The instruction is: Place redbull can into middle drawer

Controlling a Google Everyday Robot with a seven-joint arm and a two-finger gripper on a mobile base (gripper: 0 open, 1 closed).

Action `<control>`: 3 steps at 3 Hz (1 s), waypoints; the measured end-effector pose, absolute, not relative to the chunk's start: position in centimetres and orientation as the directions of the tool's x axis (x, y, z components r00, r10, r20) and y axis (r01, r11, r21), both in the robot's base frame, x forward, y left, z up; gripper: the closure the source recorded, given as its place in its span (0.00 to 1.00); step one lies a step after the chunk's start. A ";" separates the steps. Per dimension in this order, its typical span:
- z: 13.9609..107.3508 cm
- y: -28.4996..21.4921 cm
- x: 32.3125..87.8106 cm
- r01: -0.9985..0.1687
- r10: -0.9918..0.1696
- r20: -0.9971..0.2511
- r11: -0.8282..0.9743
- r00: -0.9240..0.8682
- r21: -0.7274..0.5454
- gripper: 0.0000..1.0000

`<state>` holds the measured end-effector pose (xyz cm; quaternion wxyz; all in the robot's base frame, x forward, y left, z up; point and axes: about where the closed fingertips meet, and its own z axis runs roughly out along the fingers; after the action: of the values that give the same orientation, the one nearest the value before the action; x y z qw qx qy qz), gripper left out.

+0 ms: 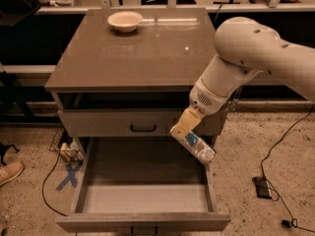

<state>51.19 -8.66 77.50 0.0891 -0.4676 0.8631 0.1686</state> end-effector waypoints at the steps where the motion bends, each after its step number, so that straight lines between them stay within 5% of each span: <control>1: 77.4 -8.7 51.1 -0.838 -0.780 -0.308 0.505 -0.545 0.206 0.94; 3: 69.0 -4.7 52.0 -0.806 -0.715 -0.373 0.514 -0.592 0.294 0.95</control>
Offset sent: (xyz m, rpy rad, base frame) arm 0.0085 0.0469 -0.0881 0.1016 0.0468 -0.0060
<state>52.03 -4.66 69.03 0.1026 -0.4401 0.8639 0.2224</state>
